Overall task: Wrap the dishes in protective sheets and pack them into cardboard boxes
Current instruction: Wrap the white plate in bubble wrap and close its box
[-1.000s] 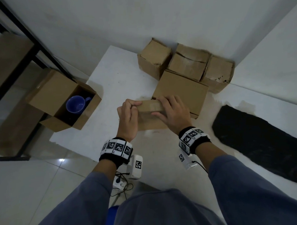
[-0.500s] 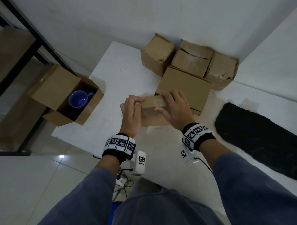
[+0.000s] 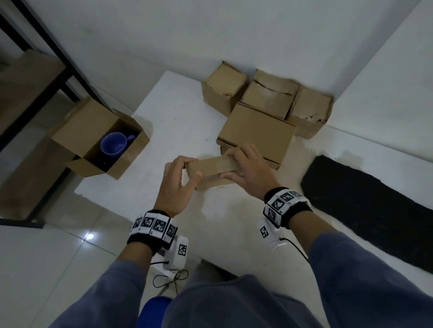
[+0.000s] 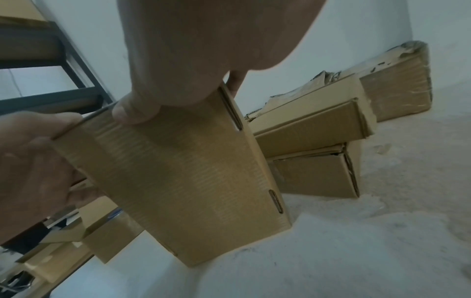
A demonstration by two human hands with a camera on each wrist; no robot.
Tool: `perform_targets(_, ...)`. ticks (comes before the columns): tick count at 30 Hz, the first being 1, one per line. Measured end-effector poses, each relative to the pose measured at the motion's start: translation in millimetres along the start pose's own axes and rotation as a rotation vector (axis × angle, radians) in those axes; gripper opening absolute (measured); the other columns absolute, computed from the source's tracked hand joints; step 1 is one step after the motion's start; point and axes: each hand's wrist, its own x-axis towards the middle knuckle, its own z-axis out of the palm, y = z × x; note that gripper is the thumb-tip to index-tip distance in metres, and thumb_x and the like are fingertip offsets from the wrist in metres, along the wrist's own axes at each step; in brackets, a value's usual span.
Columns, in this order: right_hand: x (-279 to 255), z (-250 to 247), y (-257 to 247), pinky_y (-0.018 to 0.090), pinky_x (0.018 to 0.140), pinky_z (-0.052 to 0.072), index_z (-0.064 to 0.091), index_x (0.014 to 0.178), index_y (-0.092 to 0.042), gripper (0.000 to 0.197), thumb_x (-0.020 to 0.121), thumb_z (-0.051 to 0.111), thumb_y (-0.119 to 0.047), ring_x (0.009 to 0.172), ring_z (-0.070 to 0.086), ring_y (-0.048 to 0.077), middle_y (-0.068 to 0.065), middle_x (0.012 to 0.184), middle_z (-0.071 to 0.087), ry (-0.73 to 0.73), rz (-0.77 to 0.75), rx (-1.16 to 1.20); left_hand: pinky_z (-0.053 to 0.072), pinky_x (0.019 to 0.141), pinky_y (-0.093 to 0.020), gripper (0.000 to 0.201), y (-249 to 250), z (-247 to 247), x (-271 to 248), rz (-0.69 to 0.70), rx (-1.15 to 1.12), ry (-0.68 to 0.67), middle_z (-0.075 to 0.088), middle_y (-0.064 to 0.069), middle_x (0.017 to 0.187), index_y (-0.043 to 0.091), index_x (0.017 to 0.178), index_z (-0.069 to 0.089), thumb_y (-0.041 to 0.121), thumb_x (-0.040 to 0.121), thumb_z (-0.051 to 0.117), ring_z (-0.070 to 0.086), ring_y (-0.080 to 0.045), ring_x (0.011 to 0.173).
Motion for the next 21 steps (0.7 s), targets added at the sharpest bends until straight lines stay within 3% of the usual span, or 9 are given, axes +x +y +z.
perform_targets(3,-12.2,-5.8,-2.9,0.033,0.088,0.043,0.059,0.116,-0.013,0.05,0.088,0.064,-0.054,0.099,0.049,0.021,0.003,0.11,0.052,0.0,-0.012,0.037,0.052,0.082,-0.03,0.019,8.3,5.2,-16.1,-0.044,-0.068,0.036,0.055,0.006,0.117,0.035,0.111,0.057,0.038,0.092,0.059,0.053,-0.011,0.111)
perform_targets(5,-21.6,-7.3,-6.0,0.034,0.091,0.043,0.059,0.118,-0.018,0.05,0.084,0.068,-0.054,0.105,0.047,0.02,0.001,0.114,0.049,-0.01,0.03,0.091,0.056,0.081,-0.033,0.008,17.7,13.2,-28.4,-0.179,-0.159,0.114,0.053,0.003,0.118,0.038,0.104,0.061,0.037,0.097,0.058,0.057,-0.011,0.11)
perform_targets(7,-32.1,-8.4,-9.7,0.035,0.096,0.041,0.057,0.119,-0.025,0.05,0.081,0.073,-0.053,0.113,0.043,0.02,-0.001,0.121,0.042,-0.047,0.105,0.17,0.059,0.083,-0.039,0.009,28.7,20.6,-41.6,-0.348,-0.283,0.136,0.055,0.001,0.122,0.036,0.101,0.061,0.042,0.099,0.054,0.06,-0.017,0.111)
perform_targets(12,-60.0,-17.6,-7.6,0.03,0.102,0.039,0.051,0.117,-0.029,0.05,0.078,0.083,-0.036,0.123,0.035,0.015,-0.005,0.13,0.028,-0.25,0.202,0.373,0.059,0.086,-0.048,0.03,48.4,39.0,-59.1,-0.706,-0.702,0.08,0.058,-0.01,0.121,0.011,0.113,0.053,0.039,0.102,0.05,0.066,-0.031,0.105)
perform_targets(15,-73.3,-23.8,-6.0,0.026,0.1,0.04,0.053,0.111,-0.027,0.049,0.075,0.086,-0.024,0.117,0.037,0.011,-0.007,0.126,0.029,-0.321,0.221,0.391,0.062,0.071,-0.043,0.03,51.7,47.8,-63.6,-0.829,-0.854,0.09,0.056,-0.021,0.127,-0.001,0.127,0.052,0.017,0.102,0.051,0.062,-0.028,0.104)
perform_targets(17,-80.9,-27.1,-4.8,0.024,0.101,0.037,0.057,0.108,-0.027,0.048,0.072,0.088,-0.019,0.123,0.036,0.012,-0.006,0.132,0.028,-0.314,0.277,0.421,0.062,0.064,-0.042,0.029,55.1,53.6,-69.6,-0.906,-0.939,0.099,0.057,-0.024,0.118,-0.004,0.126,0.051,0.008,0.1,0.053,0.061,-0.032,0.102)
perform_targets(19,-86.8,-31.6,-6.0,0.019,0.1,0.033,0.061,0.106,-0.027,0.043,0.072,0.084,-0.013,0.13,0.033,0.012,-0.005,0.14,0.026,-0.291,0.316,0.454,0.062,0.071,-0.045,0.028,58.5,57.3,-78.4,-0.943,-1.009,0.109,0.058,-0.022,0.108,-0.003,0.124,0.051,0.006,0.098,0.054,0.062,-0.033,0.097)
perform_targets(21,-89.4,-36.8,-7.9,0.015,0.098,0.033,0.059,0.11,-0.027,0.04,0.077,0.077,-0.011,0.133,0.032,0.013,-0.004,0.144,0.025,-0.294,0.375,0.521,0.061,0.074,-0.043,0.031,58.0,60.8,-86.3,-0.931,-1.058,0.134,0.059,-0.02,0.108,-0.003,0.126,0.053,0.004,0.097,0.056,0.062,-0.033,0.095)
